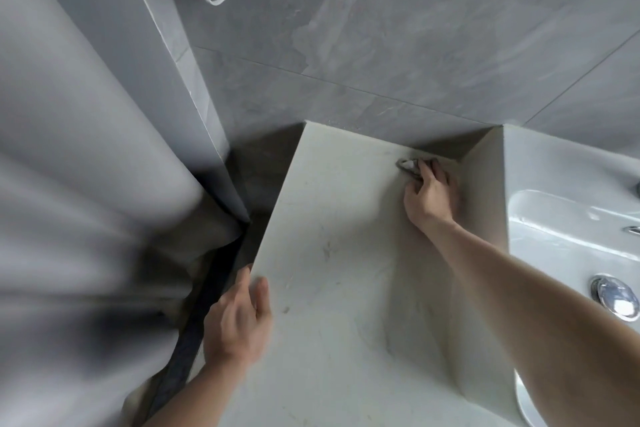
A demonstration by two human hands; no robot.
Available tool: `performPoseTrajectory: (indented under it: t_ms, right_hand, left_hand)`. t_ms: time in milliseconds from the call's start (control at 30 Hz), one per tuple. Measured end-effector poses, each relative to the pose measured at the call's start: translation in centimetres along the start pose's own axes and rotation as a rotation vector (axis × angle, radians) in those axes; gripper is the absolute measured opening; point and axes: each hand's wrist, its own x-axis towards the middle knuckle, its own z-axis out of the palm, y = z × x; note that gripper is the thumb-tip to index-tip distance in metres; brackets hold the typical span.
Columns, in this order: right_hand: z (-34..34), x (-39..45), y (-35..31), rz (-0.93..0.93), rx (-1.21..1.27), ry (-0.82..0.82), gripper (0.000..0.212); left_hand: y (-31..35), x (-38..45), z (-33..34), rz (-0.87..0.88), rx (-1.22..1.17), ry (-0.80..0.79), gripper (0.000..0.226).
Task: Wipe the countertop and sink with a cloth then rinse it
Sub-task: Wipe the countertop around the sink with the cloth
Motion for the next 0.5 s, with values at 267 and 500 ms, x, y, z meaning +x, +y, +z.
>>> performPoseTrajectory:
  t_ms: [267,500]
  right_hand:
    - [4.3,-1.9,-8.3,-0.075,-0.002,-0.059,0.073]
    - [7.9,-8.0,-19.4,-0.527,0.145,-0.282,0.053]
  left_hand:
    - [0.0,0.2,0.3,-0.004,-0.007,0.011,0.057]
    - [0.7,0.0,-0.2,-0.03,0.008,0.004,0.075]
